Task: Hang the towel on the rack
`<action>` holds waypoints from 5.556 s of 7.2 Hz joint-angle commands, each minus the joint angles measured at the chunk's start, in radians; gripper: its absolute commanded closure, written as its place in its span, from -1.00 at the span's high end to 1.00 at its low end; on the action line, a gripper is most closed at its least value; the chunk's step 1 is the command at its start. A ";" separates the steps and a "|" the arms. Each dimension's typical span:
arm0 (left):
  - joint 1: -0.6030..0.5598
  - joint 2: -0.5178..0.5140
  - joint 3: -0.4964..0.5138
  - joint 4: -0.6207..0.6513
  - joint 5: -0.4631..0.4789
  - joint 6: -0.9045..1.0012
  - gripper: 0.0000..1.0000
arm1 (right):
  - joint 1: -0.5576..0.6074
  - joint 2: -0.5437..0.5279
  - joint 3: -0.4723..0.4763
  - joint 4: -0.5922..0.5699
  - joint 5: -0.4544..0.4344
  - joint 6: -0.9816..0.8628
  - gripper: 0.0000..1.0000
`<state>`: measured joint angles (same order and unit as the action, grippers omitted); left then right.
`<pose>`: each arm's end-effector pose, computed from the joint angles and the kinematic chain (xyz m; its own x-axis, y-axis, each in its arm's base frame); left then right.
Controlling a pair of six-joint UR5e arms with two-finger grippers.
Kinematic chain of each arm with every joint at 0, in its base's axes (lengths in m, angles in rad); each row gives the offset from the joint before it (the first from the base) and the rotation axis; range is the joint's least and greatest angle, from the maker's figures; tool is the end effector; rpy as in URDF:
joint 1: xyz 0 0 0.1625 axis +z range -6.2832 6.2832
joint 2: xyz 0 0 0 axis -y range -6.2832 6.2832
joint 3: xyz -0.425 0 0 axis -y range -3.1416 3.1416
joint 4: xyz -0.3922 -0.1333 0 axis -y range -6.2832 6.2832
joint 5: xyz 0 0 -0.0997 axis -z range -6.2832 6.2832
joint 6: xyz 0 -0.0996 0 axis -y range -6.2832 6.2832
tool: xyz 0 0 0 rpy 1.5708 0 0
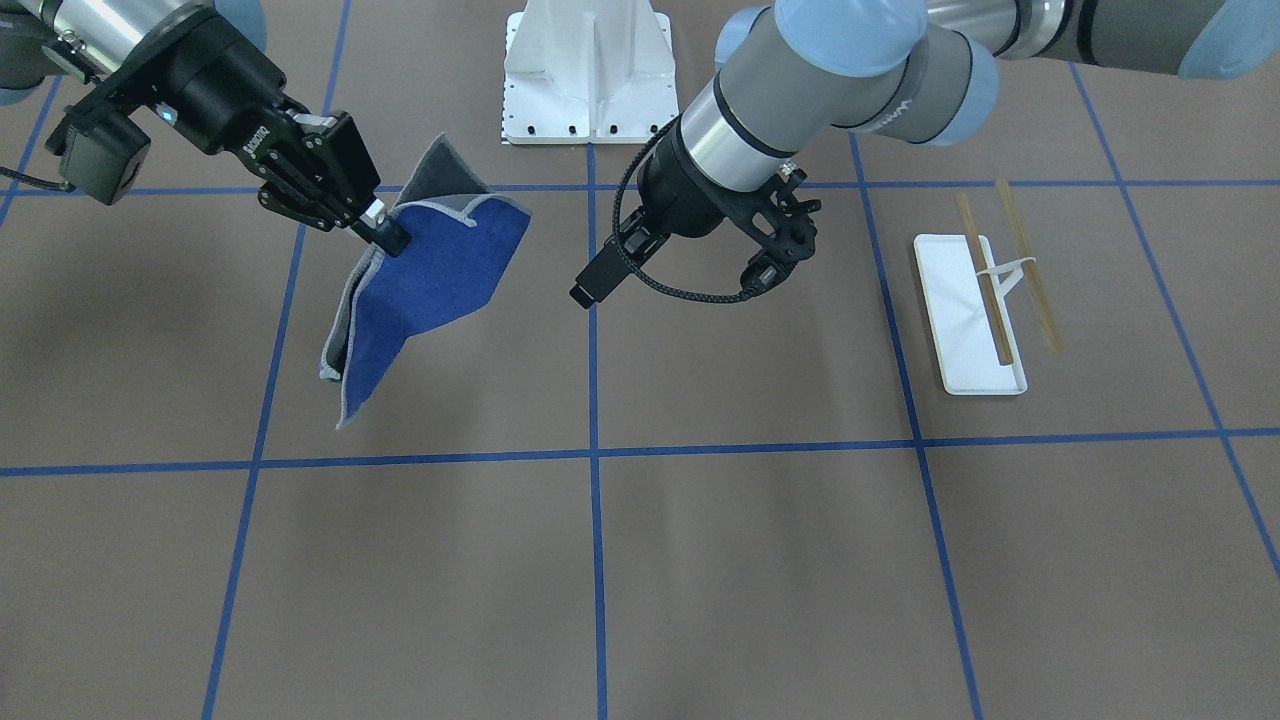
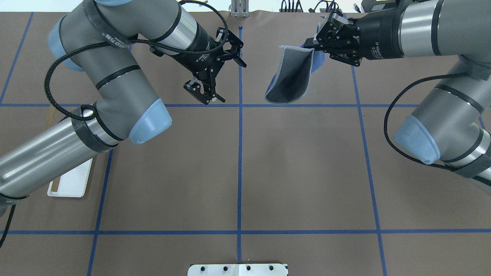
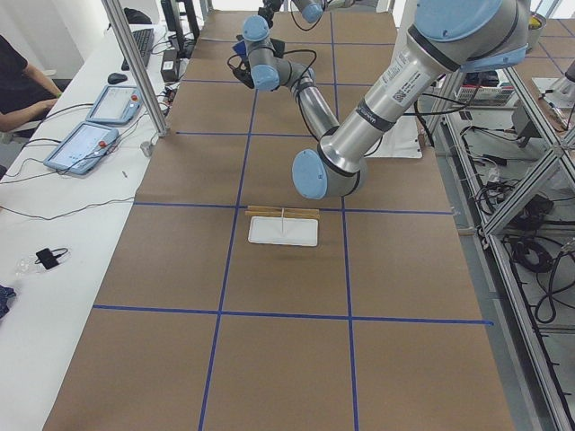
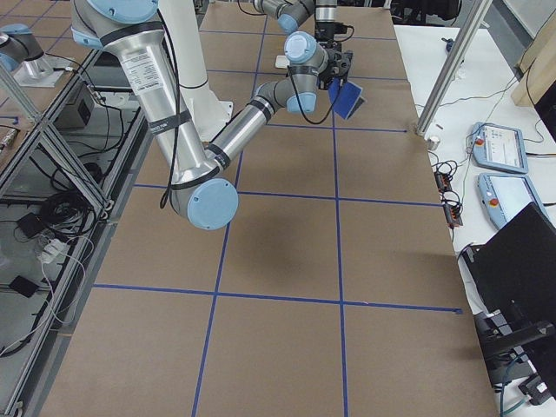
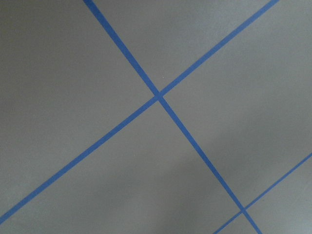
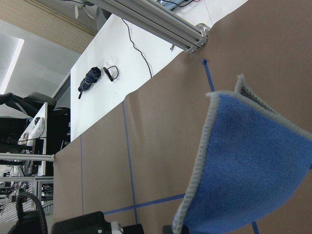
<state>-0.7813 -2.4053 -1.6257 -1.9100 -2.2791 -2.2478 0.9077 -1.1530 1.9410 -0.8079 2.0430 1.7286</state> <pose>0.4251 -0.5181 0.0747 0.1232 -0.7923 -0.5975 0.2270 0.6086 -0.7603 -0.2629 -0.4795 0.1750 -0.0542 0.1580 0.9860 -0.4186 0.8929 -0.1661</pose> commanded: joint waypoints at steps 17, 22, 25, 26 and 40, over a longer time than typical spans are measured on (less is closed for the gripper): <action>-0.021 -0.029 0.012 -0.006 0.049 0.033 0.95 | -0.214 -0.042 0.192 -0.414 -0.062 -0.967 -1.00; -0.016 -0.040 0.058 -0.096 0.049 0.037 0.95 | -0.377 -0.044 0.234 -0.461 -0.225 -1.051 -1.00; 0.011 -0.077 0.090 -0.106 0.047 0.159 0.95 | -0.380 -0.011 0.243 -0.482 -0.213 -1.055 -1.00; 0.016 -0.080 0.087 -0.106 0.040 0.227 0.95 | -0.380 -0.004 0.242 -0.493 -0.211 -1.058 -1.00; 0.110 -0.094 0.098 -0.095 0.049 0.361 -1.00 | -0.363 -0.011 0.274 -0.565 -0.162 -1.046 1.00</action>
<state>-0.6648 -2.4983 -1.5269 -2.0053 -2.2305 -1.8835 0.5453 -1.1563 2.1959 -1.3536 1.8827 0.6775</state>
